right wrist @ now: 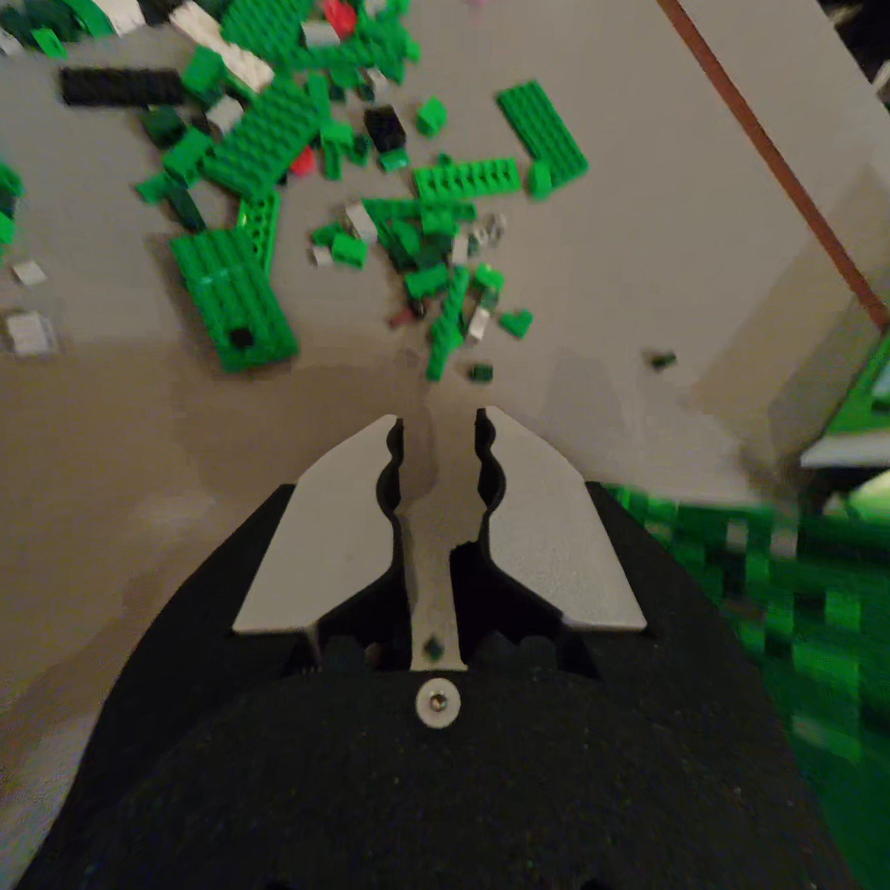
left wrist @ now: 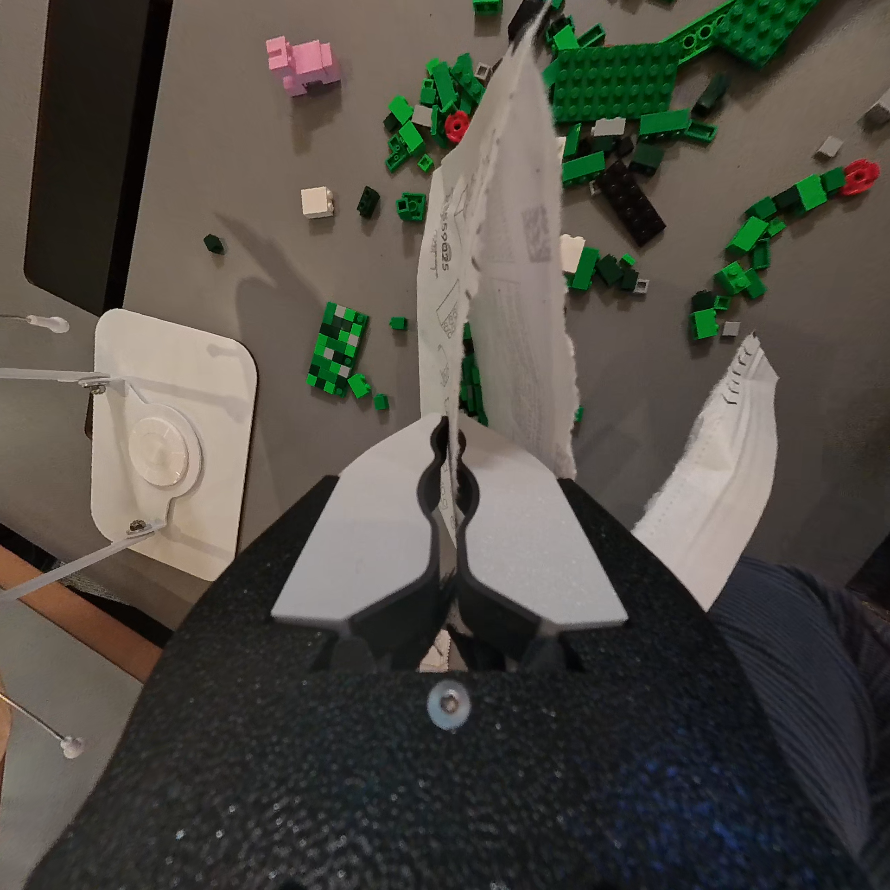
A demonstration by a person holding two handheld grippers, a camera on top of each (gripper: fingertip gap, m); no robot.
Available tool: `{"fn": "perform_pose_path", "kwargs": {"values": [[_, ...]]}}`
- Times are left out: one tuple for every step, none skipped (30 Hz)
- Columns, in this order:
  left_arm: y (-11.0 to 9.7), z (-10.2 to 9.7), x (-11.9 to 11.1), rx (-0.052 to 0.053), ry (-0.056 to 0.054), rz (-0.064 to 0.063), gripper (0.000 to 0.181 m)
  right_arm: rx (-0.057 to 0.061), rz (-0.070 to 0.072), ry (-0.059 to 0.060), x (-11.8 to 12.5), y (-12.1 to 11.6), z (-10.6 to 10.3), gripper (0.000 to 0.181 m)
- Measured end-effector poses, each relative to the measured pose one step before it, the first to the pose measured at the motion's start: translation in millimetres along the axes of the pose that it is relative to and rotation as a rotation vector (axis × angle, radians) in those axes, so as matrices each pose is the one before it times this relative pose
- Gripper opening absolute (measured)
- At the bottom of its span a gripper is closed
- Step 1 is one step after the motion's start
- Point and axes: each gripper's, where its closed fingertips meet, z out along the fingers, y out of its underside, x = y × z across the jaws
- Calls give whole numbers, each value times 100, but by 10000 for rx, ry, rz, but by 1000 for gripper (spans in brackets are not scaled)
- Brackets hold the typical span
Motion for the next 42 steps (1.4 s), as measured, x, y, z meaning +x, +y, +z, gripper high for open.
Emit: {"fn": "perform_pose_path", "kwargs": {"values": [[-21, 11, 13, -5, -2, 19, 0, -3, -380, -173, -25, -1170, 1067, 28], [-24, 0, 26, -3, -1, 11, 0, -48, -382, -215, 40, -1103, 1072, 27], [3, -1, 18, -5, -4, 19, 0, -58, -328, -270, 76, -1053, 1068, 27], [-11, -30, -15, 24, -15, 20, 0, -58, -256, -334, 82, -1024, 1018, 26], [-1, -34, -46, 37, -5, -24, 0, -35, -193, -390, 63, -1027, 931, 25], [45, -40, -56, 21, -11, -49, 0, 24, -157, -369, 122, -1093, 833, 24], [106, -30, -91, -3, -19, -48, 0, 90, -147, -275, 229, -1163, 733, 23], [97, -23, -93, 1, -20, -59, 0, 131, -166, -190, 282, -1197, 639, 23], [84, -22, -102, 8, -15, -72, 0, 146, -175, -167, 272, -1185, 598, 23], [71, -21, -101, 8, -20, -60, 0, 112, -138, -178, 216, -1116, 614, 23], [50, 16, -87, -6, -12, -45, 0, 99, -123, -182, 189, -1072, 653, 22], [35, 46, -56, -28, -3, -33, 0, 101, -129, -179, 178, -1007, 706, 22], [14, 66, -32, -44, -2, -17, 0, 45, -114, -199, 151, -859, 770, 22], [-21, 72, -9, -47, 2, 2, 0, -22, -83, -216, 156, -656, 807, 22], [-34, 62, 30, -43, 3, 30, 0, -68, -53, -228, 159, -481, 806, 20], [-70, 36, 52, -13, -1, 58, 0, -115, -12, -200, 220, -314, 783, 19], [-106, 12, 58, 21, 5, 58, 0, -137, 2, -175, 272, -210, 717, 18], [-81, -19, 30, 29, 3, 32, 0, -98, 19, -66, 417, -168, 634, 18], [-10, -7, -9, 7, -11, 2, 0, -79, 40, -20, 466, -127, 554, 17], [70, -8, -47, -11, -15, -28, 0, -45, 62, -20, 439, -116, 482, 17], [110, -15, -113, -13, -24, -61, 0, -31, 85, -71, 319, -98, 433, 16], [127, -21, -125, 0, -20, -88, 0, -78, 94, -133, 203, 15, 363, 15], [128, -41, -103, 18, 0, -87, 0, -67, 87, -83, 219, 19, 296, 15], [123, -43, -115, 26, -12, -71, 0, -10, 62, -77, 167, -58, 254, 15], [94, -71, -99, 35, -16, -64, 0, 28, 47, -49, 179, -114, 244, 14], [52, -64, -58, 41, -10, -51, 0, 44, 44, -55, 147, -175, 278, 14], [25, -42, -28, 32, -4, -23, 0, 20, 59, -51, 163, -177, 307, 13], [-10, -18, 2, 14, -2, 2, 0, -22, 94, -9, 235, -135, 346, 12], [-3, 3, 24, -7, -1, 13, 0, -32, 115, -33, 214, -146, 352, 11], [-38, 9, 50, -9, 3, 30, 0, 8, 131, -125, 85, -199, 350, 11], [-52, 2, 65, 4, 9, 40, 0, 23, 167, -190, -9, -231, 312, 11], [-61, 2, 44, 8, 7, 31, 0, -34, 191, -225, -56, -144, 261, 11], [-30, 0, 36, 0, 1, 20, 0, -76, 185, -235, -100, -76, 222, 11], [-23, 2, 22, 4, 4, 21, 0, -151, 175, -179, -40, 42, 156, 11], [-19, -5, 18, 17, 11, 16, 0, -209, 136, -56, 84, 141, 97, 11], [9, -8, -4, 15, 11, -6, 0, -209, 60, -29, 71, 173, 60, 11], [27, -10, -34, 9, -2, -24, 0, -183, 38, -45, 17, 148, 41, 11], [21, -17, -30, 10, 3, -25, 0, -179, 70, -64, -20, 139, 64, 12], [41, -19, -21, 10, 2, -20, 0, -89, 82, -108, -99, -28, 39, 12], [23, -12, -27, 8, -5, -21, 0, -97, 52, -76, -68, -32, 78, 13], [14, -13, -9, 5, -1, -15, 0, -134, 25, -21, -16, 13, 113, 13], [0, -30, 16, 6, -6, 7, 0, -86, -11, 49, 57, -74, 41, 13]]}}
